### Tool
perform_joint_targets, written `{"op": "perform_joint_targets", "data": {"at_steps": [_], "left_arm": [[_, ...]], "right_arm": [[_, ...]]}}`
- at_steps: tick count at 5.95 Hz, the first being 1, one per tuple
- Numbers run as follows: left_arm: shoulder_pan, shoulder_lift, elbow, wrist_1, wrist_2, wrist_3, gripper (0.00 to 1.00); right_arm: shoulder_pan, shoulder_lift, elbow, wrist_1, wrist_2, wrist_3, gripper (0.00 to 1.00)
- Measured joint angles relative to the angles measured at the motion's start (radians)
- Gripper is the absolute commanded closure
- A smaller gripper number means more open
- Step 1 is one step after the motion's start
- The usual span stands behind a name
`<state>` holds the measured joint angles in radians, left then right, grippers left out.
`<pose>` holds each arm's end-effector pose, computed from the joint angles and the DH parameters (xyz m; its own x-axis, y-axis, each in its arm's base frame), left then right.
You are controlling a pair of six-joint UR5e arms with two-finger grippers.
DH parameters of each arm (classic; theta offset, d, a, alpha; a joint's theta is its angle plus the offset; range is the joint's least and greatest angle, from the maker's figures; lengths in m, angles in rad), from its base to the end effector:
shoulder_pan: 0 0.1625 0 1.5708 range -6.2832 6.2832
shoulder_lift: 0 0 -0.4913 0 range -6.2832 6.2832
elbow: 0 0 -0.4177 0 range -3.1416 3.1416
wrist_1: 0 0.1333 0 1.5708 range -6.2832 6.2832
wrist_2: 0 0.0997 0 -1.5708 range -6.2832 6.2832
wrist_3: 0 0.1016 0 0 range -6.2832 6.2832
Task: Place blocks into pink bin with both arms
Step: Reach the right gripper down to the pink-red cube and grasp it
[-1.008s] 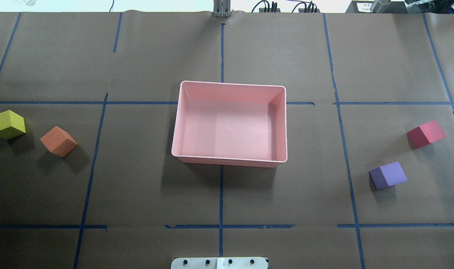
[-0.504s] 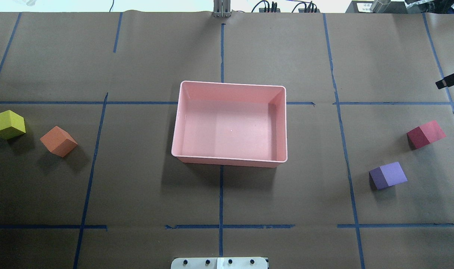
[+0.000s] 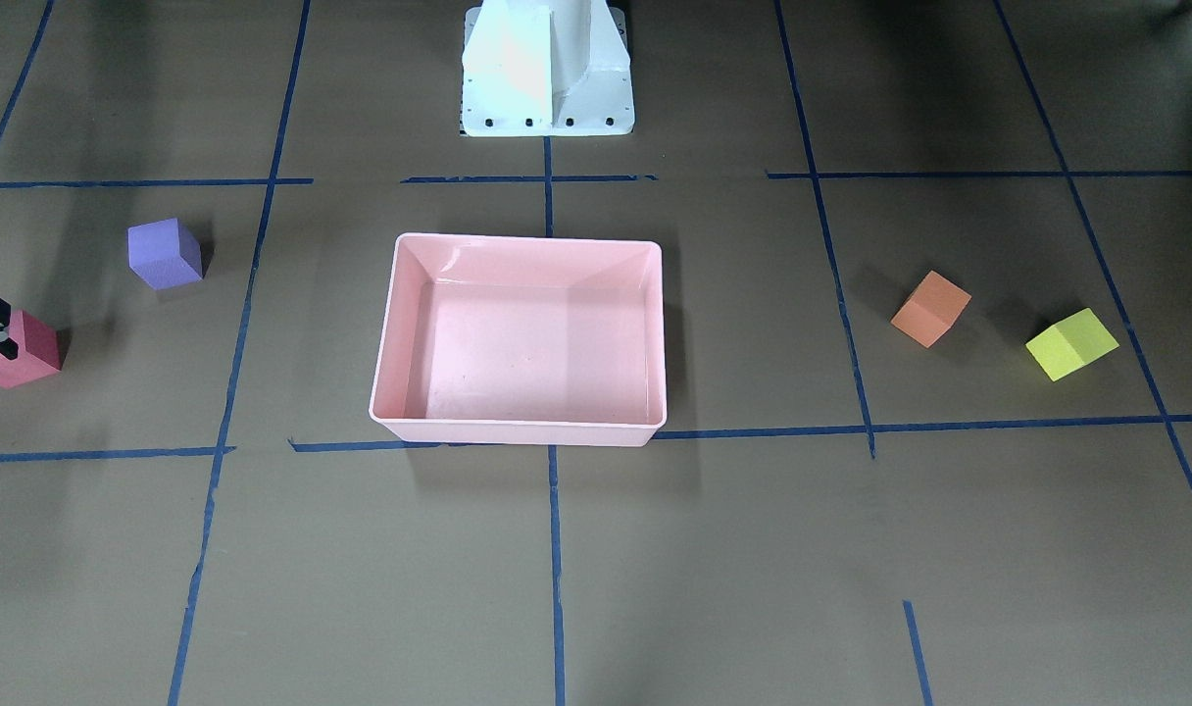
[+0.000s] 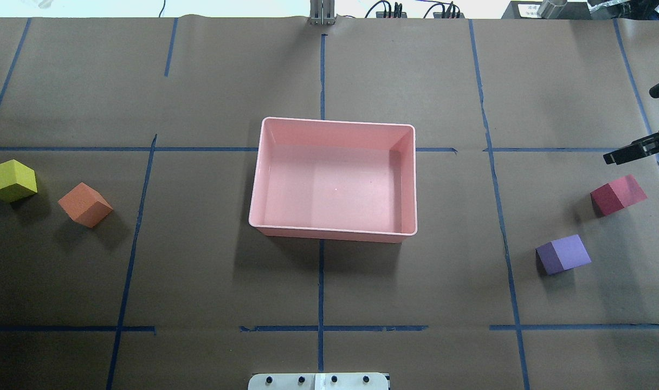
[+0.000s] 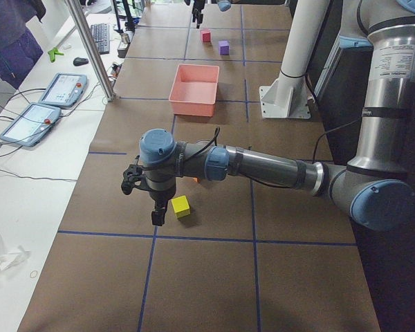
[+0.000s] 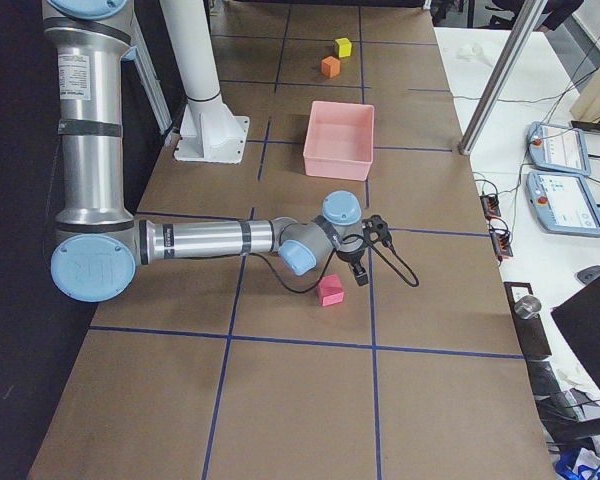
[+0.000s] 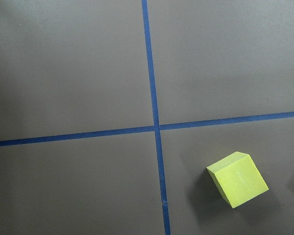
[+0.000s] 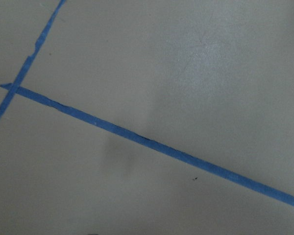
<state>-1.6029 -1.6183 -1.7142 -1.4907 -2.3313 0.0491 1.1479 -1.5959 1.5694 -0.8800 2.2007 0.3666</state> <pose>-0.0806 -0.5384 0.6361 0.7273 0.1016 -0.6788 -0.0038 0.9896 0.1441 -0.1523 -0.5174 0.6679 0.6646 -0.3614 0.6540 0.0910 0.9079 0.4093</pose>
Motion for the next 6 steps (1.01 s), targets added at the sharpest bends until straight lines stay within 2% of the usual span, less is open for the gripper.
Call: {"op": "perform_joint_targets", "data": {"at_steps": [1,3,4,5,6], "left_arm": [[0.0,0.0,-0.002,0.0,0.0,0.0,0.0],[0.0,0.0,-0.011,0.0,0.0,-0.001,0.0],[0.0,0.0,-0.014,0.001,0.0,-0.001,0.0],[0.0,0.0,-0.015,0.001,0.0,-0.001,0.0],[0.0,0.0,-0.016,0.001,0.0,-0.002,0.0]], "right_arm": [[-0.027,-0.007,-0.044,0.048,-0.018,0.02,0.0],[-0.045,-0.033,-0.067,0.07,-0.029,0.027,0.0],[-0.058,-0.047,-0.069,0.07,-0.031,0.028,0.1],[-0.072,-0.058,-0.07,0.068,-0.033,0.027,0.72],[-0.08,-0.063,-0.068,0.067,-0.033,0.026,0.95]]}}
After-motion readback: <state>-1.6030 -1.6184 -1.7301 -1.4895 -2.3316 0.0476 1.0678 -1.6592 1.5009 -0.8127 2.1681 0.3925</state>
